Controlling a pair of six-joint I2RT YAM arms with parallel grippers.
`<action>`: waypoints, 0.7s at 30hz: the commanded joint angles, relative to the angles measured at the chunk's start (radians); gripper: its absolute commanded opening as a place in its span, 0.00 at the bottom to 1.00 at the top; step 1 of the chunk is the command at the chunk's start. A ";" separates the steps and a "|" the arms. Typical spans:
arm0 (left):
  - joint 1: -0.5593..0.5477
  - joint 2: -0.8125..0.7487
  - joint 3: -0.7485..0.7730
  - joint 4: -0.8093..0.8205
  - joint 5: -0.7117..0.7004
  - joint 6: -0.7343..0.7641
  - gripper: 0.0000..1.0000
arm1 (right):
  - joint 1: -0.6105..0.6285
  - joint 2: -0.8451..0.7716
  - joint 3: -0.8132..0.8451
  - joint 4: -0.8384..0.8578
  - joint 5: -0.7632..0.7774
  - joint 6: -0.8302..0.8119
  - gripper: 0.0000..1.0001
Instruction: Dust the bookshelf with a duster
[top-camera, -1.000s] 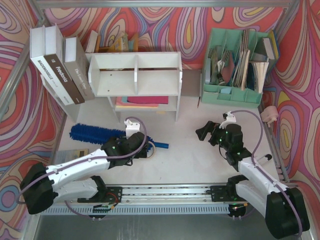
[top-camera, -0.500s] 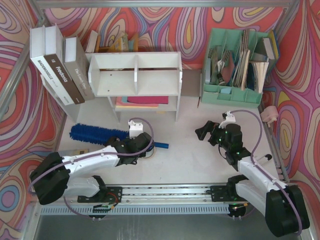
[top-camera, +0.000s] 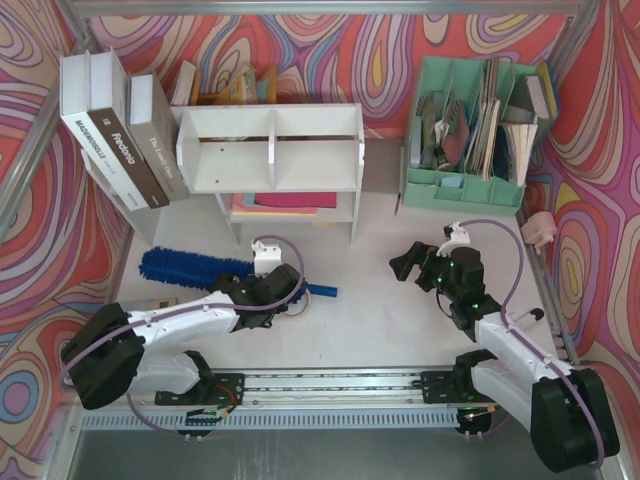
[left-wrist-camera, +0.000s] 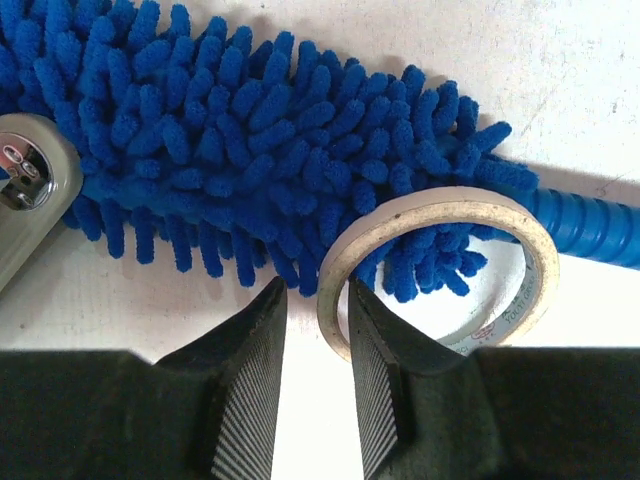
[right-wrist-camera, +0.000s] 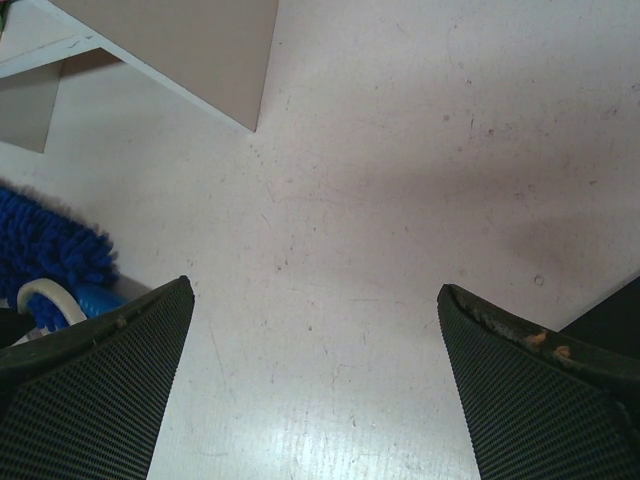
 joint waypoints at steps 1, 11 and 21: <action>0.012 0.017 -0.025 0.035 -0.001 0.011 0.35 | 0.005 0.010 -0.006 0.039 -0.010 -0.007 0.97; 0.017 0.068 0.001 0.034 0.015 0.024 0.31 | 0.007 0.012 -0.005 0.040 -0.006 -0.005 0.97; 0.014 0.023 0.034 -0.046 0.032 0.002 0.20 | 0.008 0.021 -0.004 0.039 0.000 -0.006 0.97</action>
